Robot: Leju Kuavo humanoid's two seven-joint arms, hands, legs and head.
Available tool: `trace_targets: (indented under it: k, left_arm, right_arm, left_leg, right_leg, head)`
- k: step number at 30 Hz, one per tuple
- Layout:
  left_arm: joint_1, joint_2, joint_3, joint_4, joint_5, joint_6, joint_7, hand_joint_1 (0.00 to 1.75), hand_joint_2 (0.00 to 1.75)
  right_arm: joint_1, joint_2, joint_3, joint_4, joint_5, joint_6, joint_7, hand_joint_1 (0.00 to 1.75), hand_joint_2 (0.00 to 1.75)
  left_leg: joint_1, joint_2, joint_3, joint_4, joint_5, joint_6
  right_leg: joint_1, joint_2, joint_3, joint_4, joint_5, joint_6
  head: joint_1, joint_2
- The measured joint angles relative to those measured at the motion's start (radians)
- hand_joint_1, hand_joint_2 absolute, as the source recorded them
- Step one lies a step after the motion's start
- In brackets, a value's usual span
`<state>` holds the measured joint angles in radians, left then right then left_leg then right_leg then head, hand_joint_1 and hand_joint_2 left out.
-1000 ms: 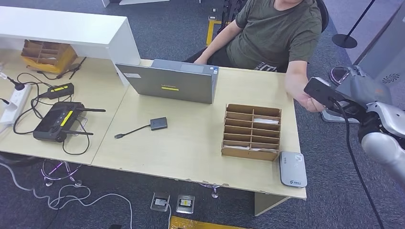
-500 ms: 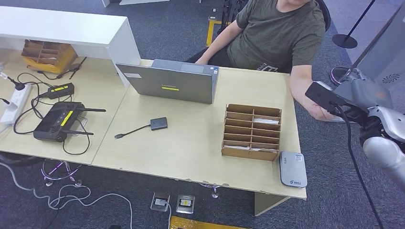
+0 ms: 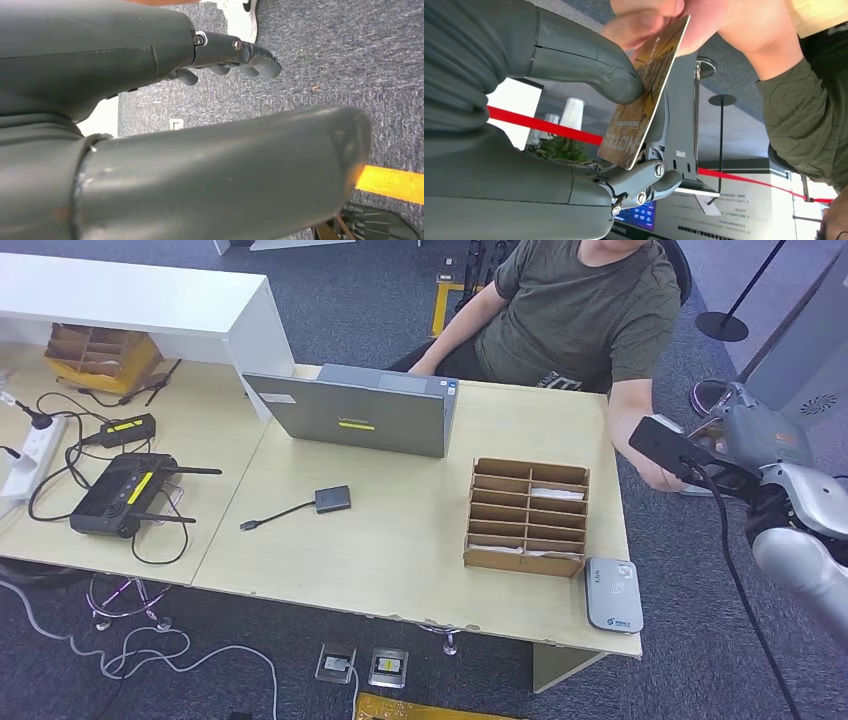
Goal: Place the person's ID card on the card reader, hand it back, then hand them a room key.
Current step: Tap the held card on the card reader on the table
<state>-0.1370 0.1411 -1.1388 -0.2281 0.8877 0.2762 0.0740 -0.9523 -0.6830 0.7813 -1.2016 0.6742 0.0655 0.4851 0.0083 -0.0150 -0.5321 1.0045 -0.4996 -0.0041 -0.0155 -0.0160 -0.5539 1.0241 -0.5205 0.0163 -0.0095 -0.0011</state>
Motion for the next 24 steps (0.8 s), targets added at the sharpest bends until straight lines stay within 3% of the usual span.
trace_targets:
  k: [16, 24]
  left_arm:
    - [0.006, 0.002, 0.001, 0.001, 0.005, 0.003, 0.000, 0.00, 0.00]
    - [0.017, 0.002, 0.001, 0.001, 0.008, 0.007, 0.000, 0.00, 0.00]
  right_arm:
    - [0.070, -0.040, -0.016, -0.036, 0.012, 0.008, 0.021, 1.75, 1.75]
    - [0.188, -0.070, -0.026, -0.081, 0.024, -0.018, 0.021, 1.75, 1.75]
  left_leg:
    - [0.000, 0.001, 0.000, 0.000, 0.000, 0.000]
    - [0.000, 0.000, 0.000, 0.000, 0.000, 0.000]
  right_leg:
    - [0.000, 0.000, 0.000, 0.000, 0.000, 0.000]
    - [0.000, 0.000, 0.000, 0.000, 0.000, 0.000]
  head:
    - [0.000, 0.000]
    - [0.000, 0.000]
